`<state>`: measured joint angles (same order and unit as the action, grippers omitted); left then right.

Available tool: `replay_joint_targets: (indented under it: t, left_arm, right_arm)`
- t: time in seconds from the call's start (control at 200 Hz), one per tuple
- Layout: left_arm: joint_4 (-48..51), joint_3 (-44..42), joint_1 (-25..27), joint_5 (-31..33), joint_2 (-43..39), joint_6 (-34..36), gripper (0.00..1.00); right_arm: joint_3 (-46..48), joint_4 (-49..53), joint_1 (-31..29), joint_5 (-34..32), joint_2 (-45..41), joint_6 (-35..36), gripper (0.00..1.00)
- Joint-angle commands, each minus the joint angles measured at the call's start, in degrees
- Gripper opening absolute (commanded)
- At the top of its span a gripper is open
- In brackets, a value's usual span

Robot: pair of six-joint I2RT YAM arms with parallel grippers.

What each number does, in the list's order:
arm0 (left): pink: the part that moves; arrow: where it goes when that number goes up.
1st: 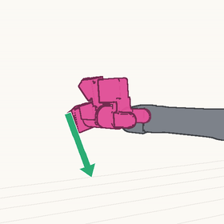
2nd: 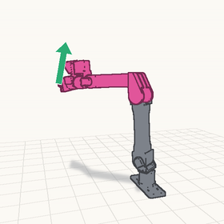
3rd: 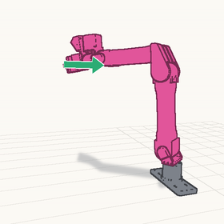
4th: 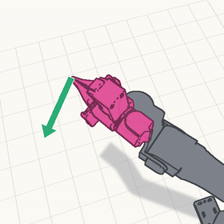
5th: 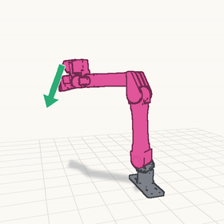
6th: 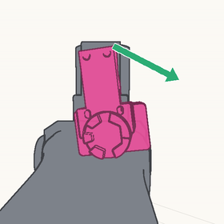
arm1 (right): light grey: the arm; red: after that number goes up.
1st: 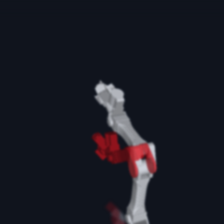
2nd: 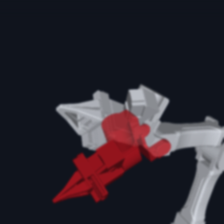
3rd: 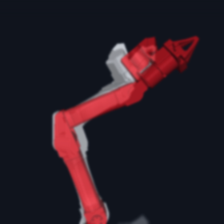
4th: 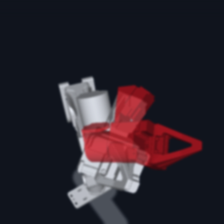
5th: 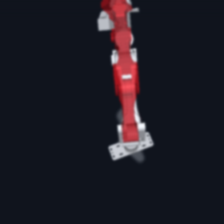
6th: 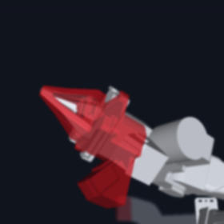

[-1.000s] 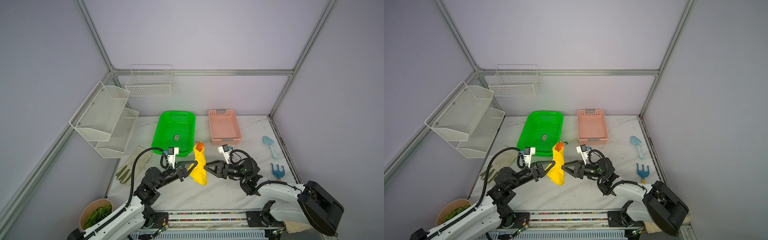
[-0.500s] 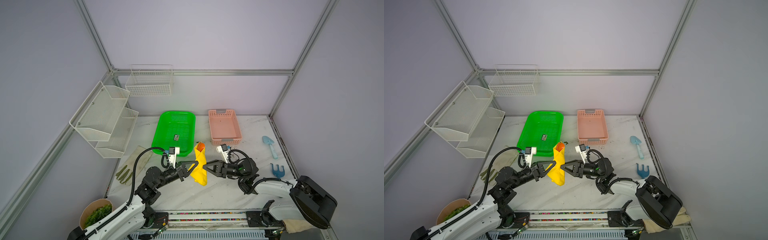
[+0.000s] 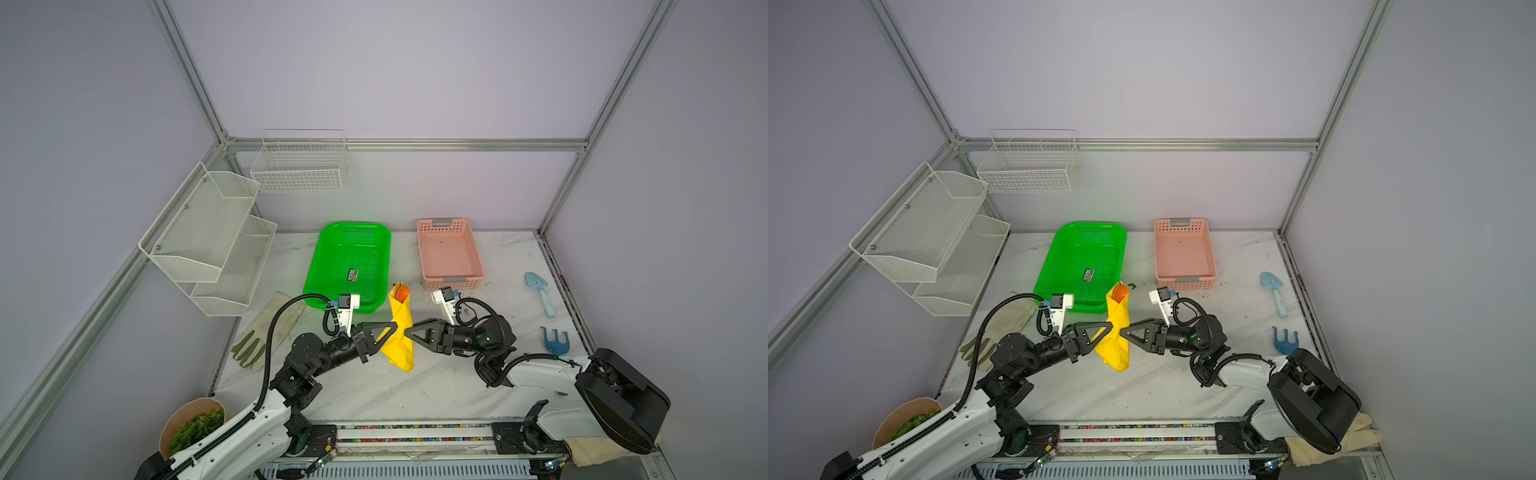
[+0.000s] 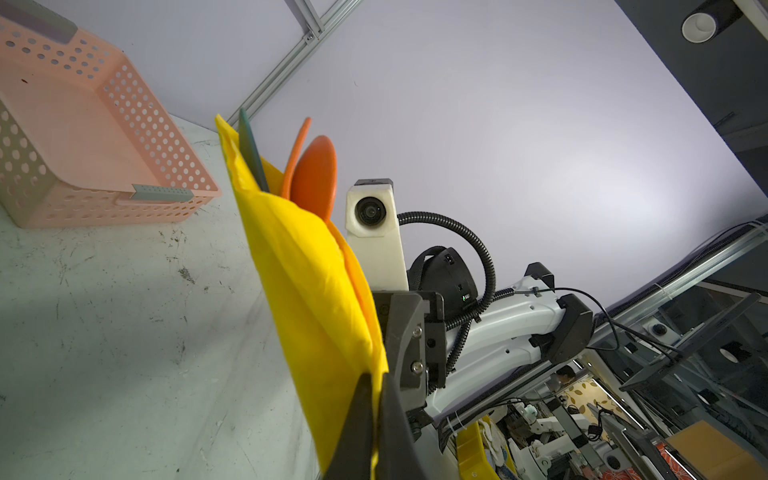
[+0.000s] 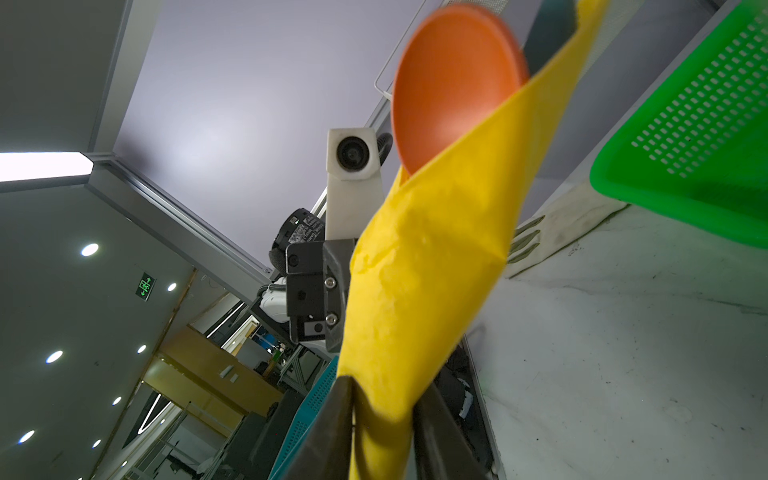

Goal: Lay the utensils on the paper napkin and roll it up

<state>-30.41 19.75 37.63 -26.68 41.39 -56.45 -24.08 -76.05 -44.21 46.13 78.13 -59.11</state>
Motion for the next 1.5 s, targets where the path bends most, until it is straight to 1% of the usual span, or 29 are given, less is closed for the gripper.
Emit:
replay_joint_targets:
  t: [0.0,0.17,0.345,0.43,0.465,0.5,0.52,0.745,0.825,0.865,0.905,1.095,1.2,1.495]
  left_arm:
    - [-2.72,-1.48,-0.19,-1.27,0.08,0.2,0.0]
    - [-2.73,-1.38,-0.19,-1.27,0.01,0.2,0.0]
    - [-2.72,-1.29,-0.19,-1.36,-0.09,0.28,0.0]
    - [-2.7,-1.13,-0.19,-1.54,0.0,0.28,0.0]
    - [-2.72,-1.12,-0.19,-1.58,0.01,0.28,0.0]
    - [-2.72,-1.03,-0.19,-1.62,0.09,0.33,0.0]
    - [-2.74,-0.96,-0.19,-1.62,0.1,0.37,0.0]
    - [-2.98,-0.79,-0.19,-1.71,0.0,0.37,0.0]
    - [-3.33,-0.85,-0.19,-1.89,0.01,0.2,0.0]
    - [-3.49,-0.85,-0.19,-1.98,0.01,0.12,0.0]
    - [-3.66,-0.85,-0.22,-2.06,0.1,-0.02,0.0]
    - [-4.21,-0.76,-0.19,-2.84,0.92,-0.16,0.0]
    - [-4.3,-0.89,-0.21,-3.11,1.13,-0.07,0.0]
    - [-4.77,-1.39,-0.19,-2.94,0.95,-0.16,0.0]
  right_arm:
    - [-2.18,-3.31,-0.66,0.23,0.27,-0.39,0.31]
    - [-2.54,-2.7,-0.97,0.11,0.27,0.05,0.33]
    - [-3.01,-3.05,-1.32,-0.09,0.27,-0.04,0.25]
    - [-3.13,-3.12,-1.49,-0.25,1.83,0.05,0.24]
    - [-3.21,-2.93,-1.63,-0.4,1.93,0.11,0.27]
    - [-3.31,-2.34,-1.67,-0.51,1.91,0.5,0.35]
    - [-3.36,-1.83,-1.68,-0.58,1.89,0.69,0.37]
    - [-3.42,-0.57,-1.72,-1.14,1.68,1.72,0.4]
    - [-3.58,-0.99,-1.68,-1.17,2.14,1.63,0.43]
    - [-3.61,-1.79,-1.76,-1.0,2.51,1.33,0.43]
    - [-3.7,-2.81,-1.73,-0.91,3.0,0.72,0.42]
    - [-3.67,-8.33,-1.71,-0.47,5.35,-2.17,0.26]
    - [-3.36,-10.0,-1.74,-0.61,5.57,-2.93,0.23]
    - [-3.0,-10.43,-1.76,-0.88,4.35,-2.67,0.36]
